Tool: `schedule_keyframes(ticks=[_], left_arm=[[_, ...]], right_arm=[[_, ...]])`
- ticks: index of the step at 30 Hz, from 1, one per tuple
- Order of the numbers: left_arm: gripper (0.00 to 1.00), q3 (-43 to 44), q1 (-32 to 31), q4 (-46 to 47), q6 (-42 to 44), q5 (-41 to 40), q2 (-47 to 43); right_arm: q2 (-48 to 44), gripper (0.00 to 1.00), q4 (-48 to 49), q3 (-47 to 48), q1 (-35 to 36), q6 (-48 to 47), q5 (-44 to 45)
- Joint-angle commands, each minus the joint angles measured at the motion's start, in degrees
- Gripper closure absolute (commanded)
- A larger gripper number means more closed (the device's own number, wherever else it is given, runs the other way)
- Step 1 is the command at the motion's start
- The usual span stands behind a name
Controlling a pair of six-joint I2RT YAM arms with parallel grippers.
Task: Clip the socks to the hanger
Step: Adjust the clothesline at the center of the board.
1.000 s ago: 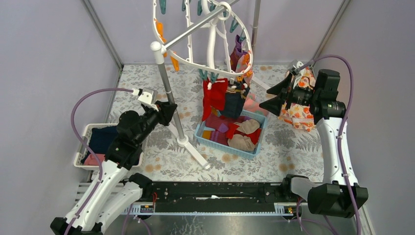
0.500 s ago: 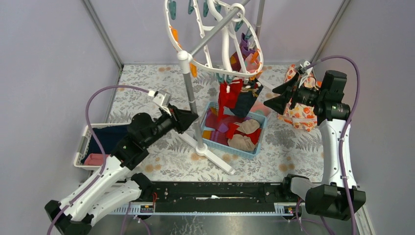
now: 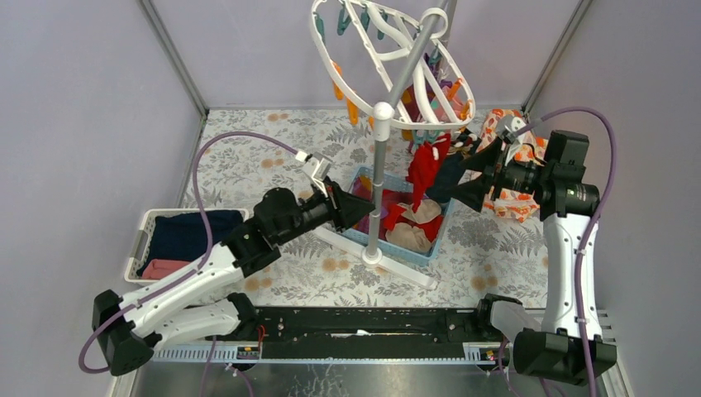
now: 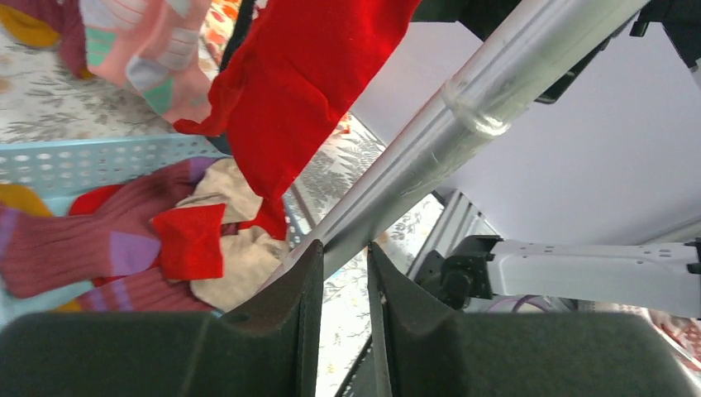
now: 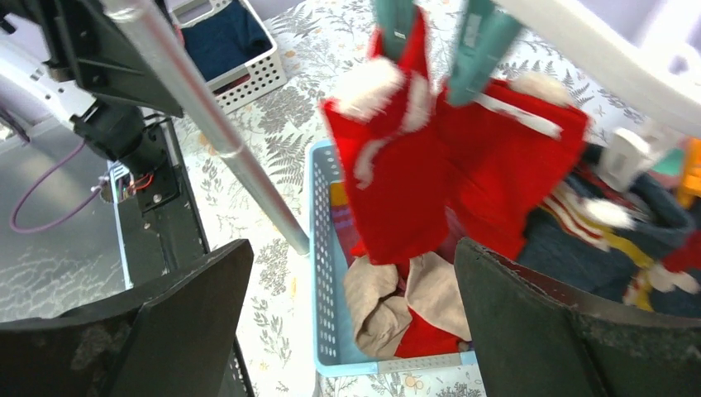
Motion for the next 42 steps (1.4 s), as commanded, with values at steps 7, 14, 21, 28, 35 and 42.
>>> schedule_keyframes(ticks=[7, 14, 21, 28, 35, 42], left_arm=[[0.72, 5.0, -3.5, 10.6, -3.5, 2.8, 8.6], [0.72, 7.5, -6.9, 14.9, -4.7, 4.2, 14.5], [0.73, 11.2, -10.2, 18.9, -5.1, 2.9, 21.3], [0.74, 16.0, -12.7, 24.3, -5.8, 0.9, 29.3], [0.74, 20.9, -14.4, 28.6, -6.6, 0.8, 36.1], [0.73, 23.8, -15.3, 30.3, -5.8, 0.7, 39.9]], right_arm=[[-5.9, 0.0, -19.1, 5.0, -0.2, -16.6, -8.6], [-8.1, 0.0, -23.9, 7.7, 0.2, -18.2, -7.0], [-11.5, 0.0, -16.5, 6.5, 0.2, -6.6, -3.9], [-13.5, 0.0, -10.4, 7.3, 0.2, 2.0, 1.0], [-17.0, 0.0, -0.9, 4.2, 0.1, 16.5, 18.1], [-18.4, 0.34, 2.3, 3.5, 0.1, 22.3, 29.6]])
